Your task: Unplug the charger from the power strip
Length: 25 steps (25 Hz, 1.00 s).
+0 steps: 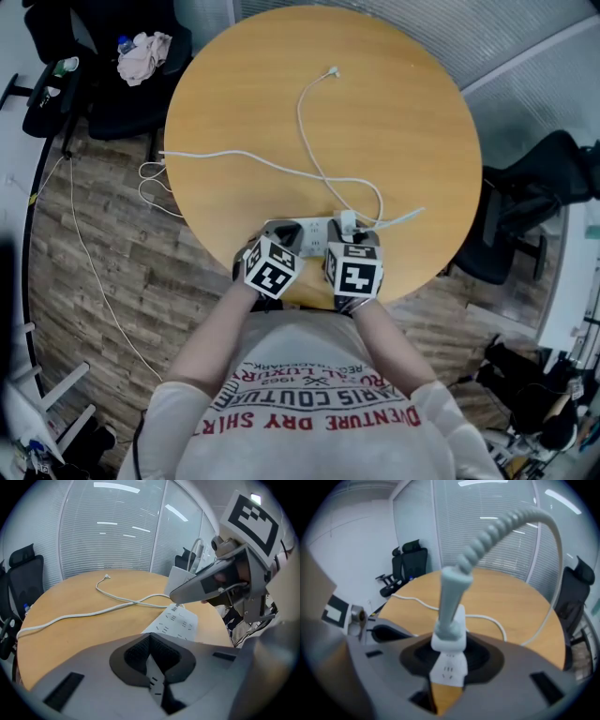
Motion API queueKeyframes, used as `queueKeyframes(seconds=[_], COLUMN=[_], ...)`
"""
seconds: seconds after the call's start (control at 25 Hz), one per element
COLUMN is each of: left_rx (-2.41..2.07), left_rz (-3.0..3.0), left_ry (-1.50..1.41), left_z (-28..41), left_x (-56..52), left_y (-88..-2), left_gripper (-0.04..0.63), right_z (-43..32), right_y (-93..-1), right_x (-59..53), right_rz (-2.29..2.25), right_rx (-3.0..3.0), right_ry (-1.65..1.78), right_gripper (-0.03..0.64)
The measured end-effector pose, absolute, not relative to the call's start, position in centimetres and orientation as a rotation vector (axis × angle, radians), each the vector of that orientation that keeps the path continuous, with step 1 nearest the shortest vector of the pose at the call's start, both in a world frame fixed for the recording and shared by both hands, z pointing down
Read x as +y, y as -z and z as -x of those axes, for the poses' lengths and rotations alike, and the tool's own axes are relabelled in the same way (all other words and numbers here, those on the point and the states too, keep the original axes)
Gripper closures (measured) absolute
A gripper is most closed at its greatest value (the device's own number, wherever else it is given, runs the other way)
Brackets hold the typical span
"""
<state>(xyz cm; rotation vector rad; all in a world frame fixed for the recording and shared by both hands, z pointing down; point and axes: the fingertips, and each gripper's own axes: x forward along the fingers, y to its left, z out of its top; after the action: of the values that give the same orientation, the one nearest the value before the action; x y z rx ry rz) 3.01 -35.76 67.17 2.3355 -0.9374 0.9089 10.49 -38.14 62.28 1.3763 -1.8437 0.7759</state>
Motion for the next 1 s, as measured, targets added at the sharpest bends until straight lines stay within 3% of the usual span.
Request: queueKeyframes(seconds=[0.4,1.0], left_rx=[-1.007,-1.199], left_rz=[-2.325,-2.648], left_ry=[-0.818,-0.454], left_z=[-2.2,0.2], left_x=[-36.6,-39.2], left_y=[-65.6,-46.7], left_gripper=[0.561,0.561], right_z=[-10.3,-9.6], right_y=[-57.8,-45.4], right_x=[-37.5,-39.0], right_rz=[-1.383,-1.472], right_rx=[-2.033,-2.438], right_ry=[-0.791,-0.479], right_gripper=[0.462,0.462])
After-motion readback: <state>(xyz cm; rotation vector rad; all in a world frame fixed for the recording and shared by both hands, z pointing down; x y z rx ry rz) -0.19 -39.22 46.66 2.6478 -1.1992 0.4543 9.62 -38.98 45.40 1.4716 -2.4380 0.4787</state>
